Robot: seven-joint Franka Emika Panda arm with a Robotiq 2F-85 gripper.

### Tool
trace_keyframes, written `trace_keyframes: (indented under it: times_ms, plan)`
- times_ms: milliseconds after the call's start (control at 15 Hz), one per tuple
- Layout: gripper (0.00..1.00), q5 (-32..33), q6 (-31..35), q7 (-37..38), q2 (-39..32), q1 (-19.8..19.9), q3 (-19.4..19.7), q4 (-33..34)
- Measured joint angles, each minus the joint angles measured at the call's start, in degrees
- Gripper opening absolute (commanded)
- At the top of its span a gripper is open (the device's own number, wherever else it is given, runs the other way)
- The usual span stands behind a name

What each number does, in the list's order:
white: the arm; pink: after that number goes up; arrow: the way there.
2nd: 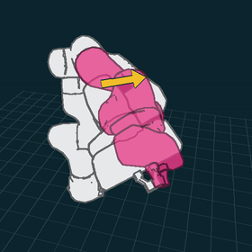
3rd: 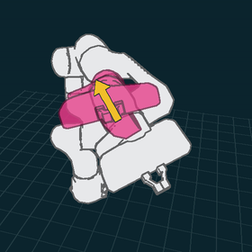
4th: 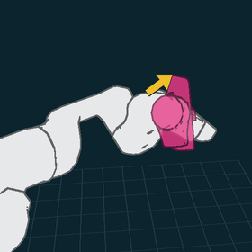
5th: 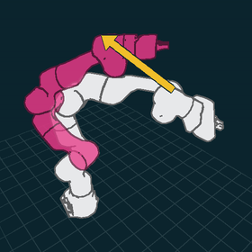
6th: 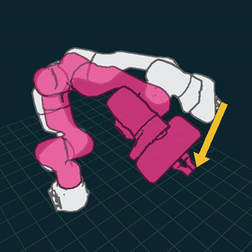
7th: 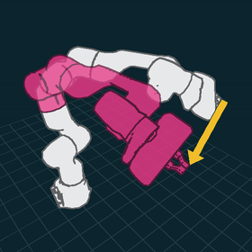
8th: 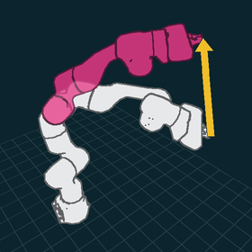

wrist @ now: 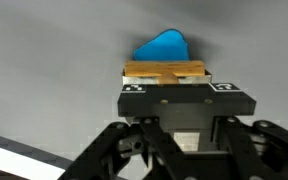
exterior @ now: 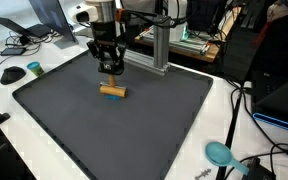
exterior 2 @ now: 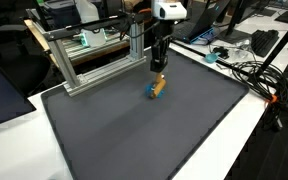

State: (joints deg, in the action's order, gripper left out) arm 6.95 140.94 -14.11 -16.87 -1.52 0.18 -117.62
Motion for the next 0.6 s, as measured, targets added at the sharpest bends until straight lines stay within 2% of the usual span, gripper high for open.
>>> trace_keyframes:
  times_ms: [267,600]
  plan:
    - [0.22,-1.3,-0.9,-3.5,-0.7,1.1,-0.8,1.2]
    - [0.22,-5.9,-2.3,-10.1,-1.5,4.2,-2.3,2.5]
